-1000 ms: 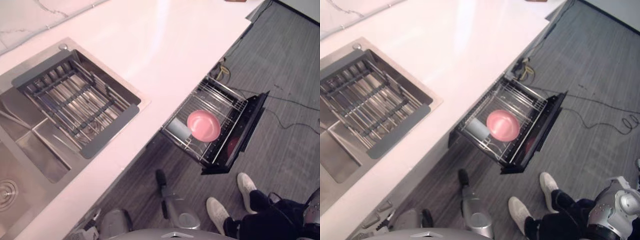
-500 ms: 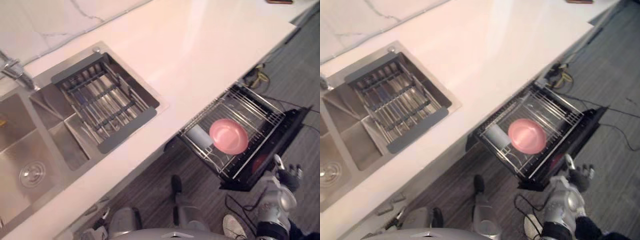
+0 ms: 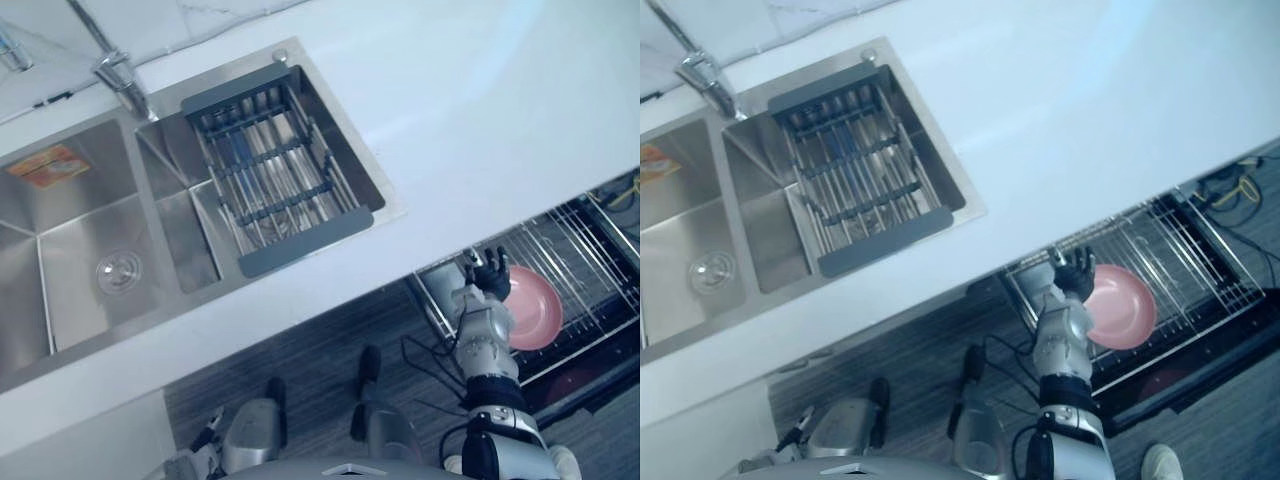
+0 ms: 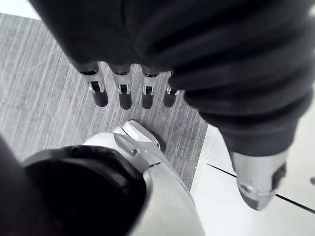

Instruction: Walk over to the sink, pick up the cup, carry it to the dishwasher, place the cup inside the dishwasher, then close the dishwasher door

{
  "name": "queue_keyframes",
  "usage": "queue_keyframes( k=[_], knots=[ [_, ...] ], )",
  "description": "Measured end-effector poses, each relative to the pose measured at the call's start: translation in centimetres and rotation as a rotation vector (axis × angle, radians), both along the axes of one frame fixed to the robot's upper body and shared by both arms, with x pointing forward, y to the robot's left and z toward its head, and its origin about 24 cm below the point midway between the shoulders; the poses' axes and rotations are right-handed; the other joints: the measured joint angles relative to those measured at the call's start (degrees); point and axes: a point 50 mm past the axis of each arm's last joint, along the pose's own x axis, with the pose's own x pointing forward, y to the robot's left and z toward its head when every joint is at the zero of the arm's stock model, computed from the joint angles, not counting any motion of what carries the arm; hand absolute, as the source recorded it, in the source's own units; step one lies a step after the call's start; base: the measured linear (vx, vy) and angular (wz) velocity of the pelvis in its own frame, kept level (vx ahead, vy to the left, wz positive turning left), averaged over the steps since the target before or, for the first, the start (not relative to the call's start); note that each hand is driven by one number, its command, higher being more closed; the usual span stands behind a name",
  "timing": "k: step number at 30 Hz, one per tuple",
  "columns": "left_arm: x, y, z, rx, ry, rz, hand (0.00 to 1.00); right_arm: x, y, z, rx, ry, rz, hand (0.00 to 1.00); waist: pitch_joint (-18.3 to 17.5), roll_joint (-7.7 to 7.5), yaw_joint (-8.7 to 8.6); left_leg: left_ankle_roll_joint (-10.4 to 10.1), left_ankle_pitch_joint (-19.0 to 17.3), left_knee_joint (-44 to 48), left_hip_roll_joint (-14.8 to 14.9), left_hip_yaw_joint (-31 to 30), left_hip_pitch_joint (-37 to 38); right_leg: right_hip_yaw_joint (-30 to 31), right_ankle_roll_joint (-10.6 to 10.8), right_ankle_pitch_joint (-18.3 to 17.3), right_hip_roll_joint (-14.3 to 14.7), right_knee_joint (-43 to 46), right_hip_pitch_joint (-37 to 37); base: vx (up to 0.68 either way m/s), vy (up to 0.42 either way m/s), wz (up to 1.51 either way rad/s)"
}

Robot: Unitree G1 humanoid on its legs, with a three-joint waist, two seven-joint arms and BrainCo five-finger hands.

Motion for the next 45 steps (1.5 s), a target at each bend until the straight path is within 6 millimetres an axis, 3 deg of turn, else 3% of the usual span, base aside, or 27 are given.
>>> queue_keyframes(
  k=[2,7,9,13,15,17,20,25,32,42,45],
  knots=[
    [0.0,0.0,0.0,-0.006,-0.006,0.003,0.00,-0.2,-0.8,-0.3,-0.004,0.048,-0.050,0.00,0.1,-0.19,-0.02,-0.1,0.4,-0.4,0.0,-0.5,0.0,-0.5,0.0,-0.2,-0.1,0.2,0.0,-0.01,-0.007,0.23],
    [0.0,0.2,0.1,-0.012,-0.019,0.013,0.00,-2.1,-5.4,0.9,-0.140,0.164,-0.279,0.00,0.8,-0.94,-0.58,-0.1,0.4,-0.4,0.0,-0.9,0.1,-1.2,0.1,-1.2,-0.4,1.6,0.0,-0.01,0.012,0.07],
    [0.0,0.6,0.1,0.001,-0.020,0.011,0.00,-4.3,-8.8,1.9,-0.190,0.184,-0.422,0.00,1.3,-1.85,-1.27,-0.1,0.4,-0.3,0.0,-0.4,0.2,-1.2,0.2,-1.6,-0.6,2.2,0.0,0.00,0.008,0.02],
    [0.0,1.6,0.2,0.040,-0.010,0.011,0.00,-7.7,-12.9,3.3,-0.257,0.213,-0.590,0.00,2.5,-4.01,-2.92,-0.1,-0.2,0.1,0.4,1.6,0.7,0.2,0.3,-1.6,-0.2,2.5,-0.3,-0.01,0.011,-0.19],
    [0.0,2.0,0.3,0.064,0.003,0.014,0.00,-10.5,-15.4,4.3,-0.306,0.230,-0.692,0.00,2.8,-4.90,-3.52,0.1,-1.2,0.9,0.7,2.9,0.7,1.6,0.3,-1.6,0.2,2.9,-0.8,-0.01,0.014,-0.32],
    [-0.2,2.3,0.3,0.075,0.016,0.011,0.00,-12.4,-16.9,5.0,-0.331,0.240,-0.760,0.00,2.9,-5.29,-4.29,0.2,-2.0,1.9,0.7,3.7,0.4,2.4,0.3,-1.6,0.3,3.1,-1.3,0.00,0.023,-0.24],
    [-0.5,2.7,0.3,0.088,0.043,0.000,0.00,-14.8,-18.4,4.2,-0.308,0.293,-0.824,0.00,3.0,-6.10,-5.63,0.3,-2.4,2.3,0.6,4.0,0.1,3.4,0.3,-1.6,0.3,3.7,-2.1,0.00,0.013,-0.14],
    [-0.8,2.9,0.3,0.087,0.057,0.019,0.00,-16.7,-18.8,1.4,-0.207,0.361,-0.775,0.00,3.0,-6.23,-6.43,0.5,-2.9,3.3,0.5,4.3,0.0,3.7,0.3,-1.6,0.3,4.0,-2.1,-0.02,0.001,-0.04],
    [-0.7,2.9,0.3,0.079,0.049,0.057,0.00,-15.7,-15.4,-3.3,-0.053,0.395,-0.667,0.00,3.0,-5.84,-5.59,0.5,-3.3,5.1,0.6,4.0,-1.2,3.4,0.3,-1.6,0.1,4.4,-2.2,-0.05,-0.014,0.05],
    [0.3,1.6,0.2,0.052,0.034,0.061,0.00,-13.7,-10.7,-7.3,0.061,0.459,-0.532,0.00,3.4,-2.16,-3.16,0.8,-3.5,6.3,0.5,3.8,-3.4,3.2,0.6,-2.0,-0.5,5.9,-4.3,-0.02,-0.001,0.02],
    [0.5,1.4,0.2,0.048,0.034,0.061,0.00,-13.7,-9.8,-8.0,0.104,0.443,-0.520,0.00,3.6,-1.71,-2.82,0.8,-3.5,6.3,0.4,3.8,-3.6,3.1,0.6,-3.2,-0.7,7.8,-5.3,0.00,-0.005,0.02]
  ],
)
